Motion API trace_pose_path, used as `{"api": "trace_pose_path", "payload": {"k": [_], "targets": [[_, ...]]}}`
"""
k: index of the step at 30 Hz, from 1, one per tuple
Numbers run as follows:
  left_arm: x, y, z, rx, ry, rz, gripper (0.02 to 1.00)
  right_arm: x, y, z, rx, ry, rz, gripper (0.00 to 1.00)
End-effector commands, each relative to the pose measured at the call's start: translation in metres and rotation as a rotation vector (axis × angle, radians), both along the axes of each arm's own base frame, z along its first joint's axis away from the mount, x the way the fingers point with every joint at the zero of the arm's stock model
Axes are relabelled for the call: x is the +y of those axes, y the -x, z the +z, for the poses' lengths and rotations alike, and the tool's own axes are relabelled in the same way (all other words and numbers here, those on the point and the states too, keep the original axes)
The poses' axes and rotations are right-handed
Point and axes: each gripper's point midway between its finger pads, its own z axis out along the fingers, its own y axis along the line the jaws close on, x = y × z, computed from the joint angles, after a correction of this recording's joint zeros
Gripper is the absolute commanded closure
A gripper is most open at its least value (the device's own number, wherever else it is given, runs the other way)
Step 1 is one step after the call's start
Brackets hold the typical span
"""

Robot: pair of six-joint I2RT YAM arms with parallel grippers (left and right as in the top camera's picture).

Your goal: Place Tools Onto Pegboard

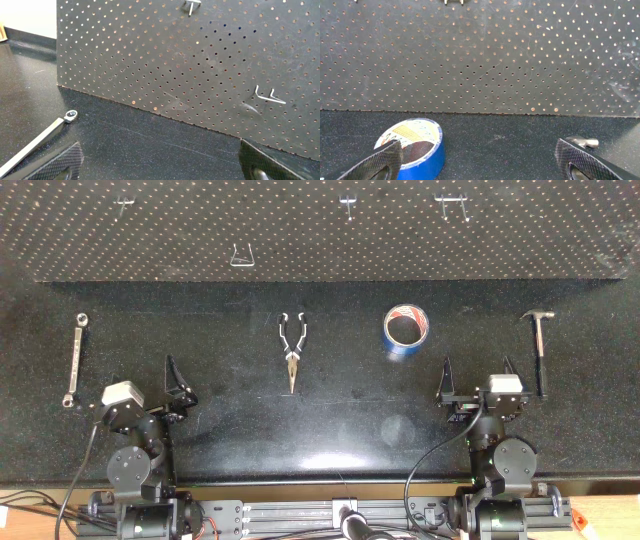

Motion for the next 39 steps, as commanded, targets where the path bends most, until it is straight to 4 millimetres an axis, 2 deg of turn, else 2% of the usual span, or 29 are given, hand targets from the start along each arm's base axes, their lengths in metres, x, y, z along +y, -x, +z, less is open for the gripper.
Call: {"api": "trace_pose_path", "payload": {"k": [1,33,39], "targets": [[-0.0035,0.0001,0.0007,-0.001,-0.016,-0.017,0.023,0.0027,0.0002,-0.0008,-0.003,-0.012,0.012,0.020],[-0.0031,0.0001,0.0006,0.000,-0.015,-0.016,0.023,0.0027,0.0002,-0.0007,-0.003,-0.011,0.012,0.020],[-0.0090,-0.0011,0.0003,0.000,-0.013,-0.051,0.023,0.0027,0.0002,-0.0009,-0.002,-0.012,0.012,0.020]]}}
